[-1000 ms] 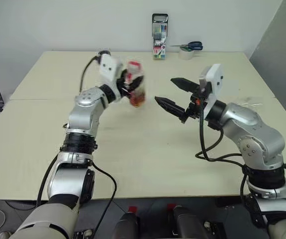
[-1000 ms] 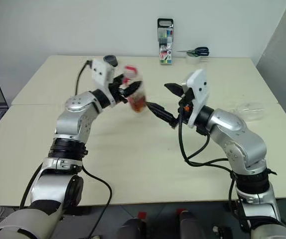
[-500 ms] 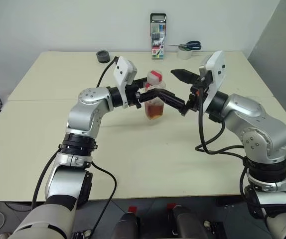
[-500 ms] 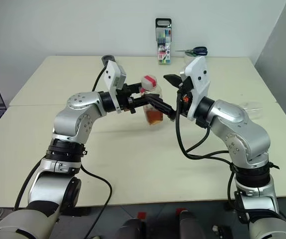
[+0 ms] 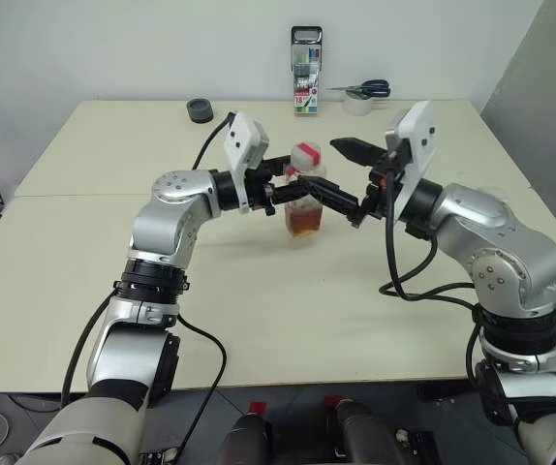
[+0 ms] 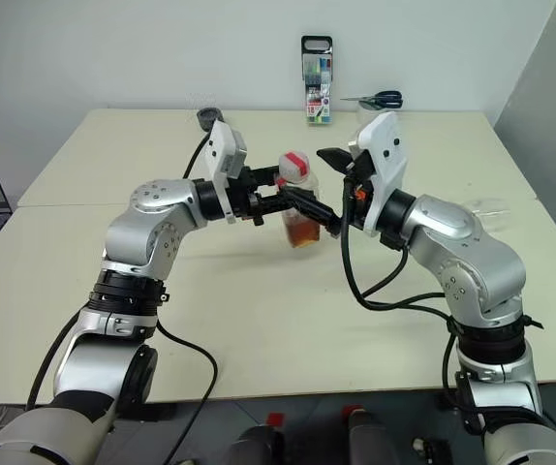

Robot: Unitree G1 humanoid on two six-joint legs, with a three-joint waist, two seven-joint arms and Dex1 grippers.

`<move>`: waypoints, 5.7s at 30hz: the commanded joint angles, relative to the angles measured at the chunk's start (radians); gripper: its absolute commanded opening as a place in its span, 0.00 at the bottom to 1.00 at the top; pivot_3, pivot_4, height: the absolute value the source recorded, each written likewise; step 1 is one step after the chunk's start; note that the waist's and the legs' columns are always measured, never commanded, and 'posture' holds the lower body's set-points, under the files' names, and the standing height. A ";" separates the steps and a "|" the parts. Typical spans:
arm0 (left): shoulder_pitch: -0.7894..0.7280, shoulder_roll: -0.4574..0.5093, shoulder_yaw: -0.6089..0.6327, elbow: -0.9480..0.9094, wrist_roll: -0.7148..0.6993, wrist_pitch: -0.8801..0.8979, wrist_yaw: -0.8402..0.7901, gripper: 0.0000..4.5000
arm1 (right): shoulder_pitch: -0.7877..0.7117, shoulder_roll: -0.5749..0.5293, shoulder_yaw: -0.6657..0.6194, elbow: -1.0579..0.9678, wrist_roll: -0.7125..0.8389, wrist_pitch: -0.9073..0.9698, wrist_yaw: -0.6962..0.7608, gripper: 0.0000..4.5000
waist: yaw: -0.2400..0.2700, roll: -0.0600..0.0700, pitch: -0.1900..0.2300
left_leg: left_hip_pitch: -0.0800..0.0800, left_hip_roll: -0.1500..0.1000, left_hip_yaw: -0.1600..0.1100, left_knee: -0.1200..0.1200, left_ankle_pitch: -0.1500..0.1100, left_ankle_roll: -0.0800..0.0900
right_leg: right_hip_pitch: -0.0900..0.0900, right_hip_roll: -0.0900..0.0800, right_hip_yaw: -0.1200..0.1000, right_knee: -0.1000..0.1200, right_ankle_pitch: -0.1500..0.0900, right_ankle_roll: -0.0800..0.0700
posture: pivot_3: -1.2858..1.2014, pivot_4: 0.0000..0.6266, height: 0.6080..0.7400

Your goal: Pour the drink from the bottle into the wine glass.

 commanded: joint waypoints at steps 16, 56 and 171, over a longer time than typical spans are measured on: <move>-0.038 -0.024 -0.010 -0.051 -0.015 -0.041 -0.053 0.47 | -0.066 0.076 -0.020 0.061 -0.014 0.041 -0.112 1.00 | 0.000 0.000 0.000 | 0.000 0.000 0.000 0.000 0.000 0.000 | 0.000 0.000 0.000 0.000 0.000 0.000 | 0.52 0.24 1.00; -0.061 0.053 -0.015 -0.311 -0.235 0.296 -0.210 0.47 | -0.310 -0.104 0.013 0.388 0.104 0.067 0.629 0.44 | -0.003 0.001 0.001 | 0.000 0.001 0.000 0.000 0.000 0.000 | 0.001 0.002 0.000 0.000 0.000 0.000 | 0.52 0.24 1.00; -0.041 0.090 -0.047 -0.249 -0.184 0.218 -0.182 0.47 | 0.034 -0.044 -0.091 -0.166 0.220 0.059 -0.049 0.43 | 0.000 0.001 0.001 | -0.001 0.001 0.000 0.000 0.000 0.001 | 0.000 0.002 0.000 0.000 0.000 0.000 | 0.52 0.24 1.00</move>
